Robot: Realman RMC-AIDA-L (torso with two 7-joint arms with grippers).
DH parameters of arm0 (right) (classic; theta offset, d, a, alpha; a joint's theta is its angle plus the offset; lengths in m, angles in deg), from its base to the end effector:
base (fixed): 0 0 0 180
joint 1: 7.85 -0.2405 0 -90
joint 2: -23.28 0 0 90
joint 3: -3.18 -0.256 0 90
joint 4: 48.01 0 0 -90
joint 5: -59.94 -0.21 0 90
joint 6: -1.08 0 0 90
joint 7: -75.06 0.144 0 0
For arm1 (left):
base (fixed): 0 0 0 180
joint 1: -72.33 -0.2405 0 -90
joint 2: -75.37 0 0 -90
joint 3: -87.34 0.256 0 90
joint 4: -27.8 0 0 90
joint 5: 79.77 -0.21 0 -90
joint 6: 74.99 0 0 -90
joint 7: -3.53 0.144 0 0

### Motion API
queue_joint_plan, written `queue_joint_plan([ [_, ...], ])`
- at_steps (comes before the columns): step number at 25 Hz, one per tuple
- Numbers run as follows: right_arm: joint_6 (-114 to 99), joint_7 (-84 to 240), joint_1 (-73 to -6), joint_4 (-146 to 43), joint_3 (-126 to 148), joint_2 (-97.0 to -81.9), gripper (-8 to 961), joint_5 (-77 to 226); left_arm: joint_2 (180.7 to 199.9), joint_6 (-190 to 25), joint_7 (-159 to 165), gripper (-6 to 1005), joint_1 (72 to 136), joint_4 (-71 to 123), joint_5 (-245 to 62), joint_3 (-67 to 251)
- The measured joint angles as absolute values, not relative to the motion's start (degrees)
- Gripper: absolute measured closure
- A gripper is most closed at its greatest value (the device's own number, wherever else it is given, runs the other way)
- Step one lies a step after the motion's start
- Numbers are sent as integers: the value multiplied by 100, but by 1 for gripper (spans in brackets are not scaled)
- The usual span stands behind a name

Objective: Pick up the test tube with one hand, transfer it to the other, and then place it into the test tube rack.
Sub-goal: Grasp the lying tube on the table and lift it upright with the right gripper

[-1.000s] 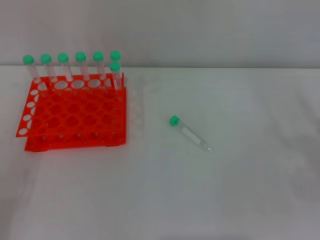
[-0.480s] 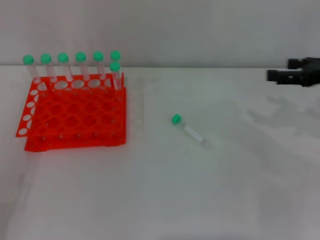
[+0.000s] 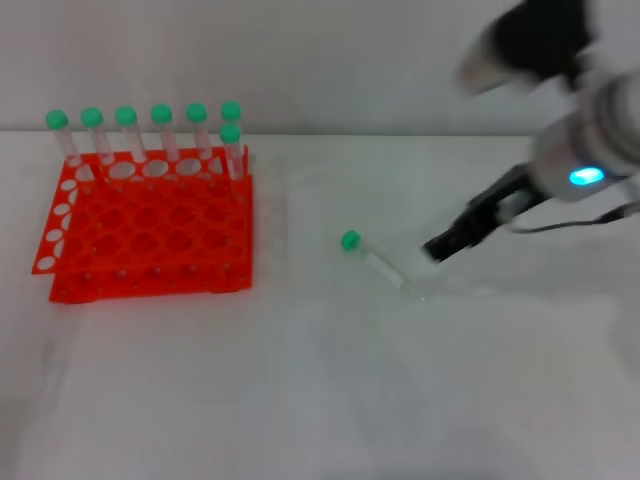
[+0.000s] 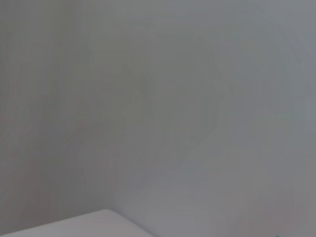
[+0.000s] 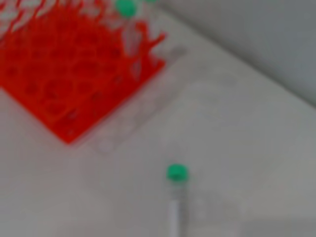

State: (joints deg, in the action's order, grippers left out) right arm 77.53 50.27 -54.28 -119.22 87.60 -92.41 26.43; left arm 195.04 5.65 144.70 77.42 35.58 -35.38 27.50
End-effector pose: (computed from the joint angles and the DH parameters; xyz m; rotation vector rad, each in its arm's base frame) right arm 0.1143 0.4100 -0.0048 -2.5110 0.7563 -0.3199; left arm -0.4049 0.2009 0.0231 -1.1284 -0.9521 -1.0098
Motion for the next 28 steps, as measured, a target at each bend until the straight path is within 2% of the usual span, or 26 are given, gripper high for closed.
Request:
queue_joint_plan([
  [5, 7440, 5705, -5804, -11730, 9729, -9270, 84, 2807, 19513, 562, 14463, 114, 7759, 3594, -3545, 2778],
  [18, 6586, 5920, -6063, -10781, 10231, -9292, 85, 2718, 19525, 542, 14442, 115, 7821, 3667, -3538, 2781],
  [28, 6111, 5878, -6310, -9956, 10538, -9291, 152, 2346, 19512, 548, 14442, 116, 7858, 3687, -3538, 2752],
])
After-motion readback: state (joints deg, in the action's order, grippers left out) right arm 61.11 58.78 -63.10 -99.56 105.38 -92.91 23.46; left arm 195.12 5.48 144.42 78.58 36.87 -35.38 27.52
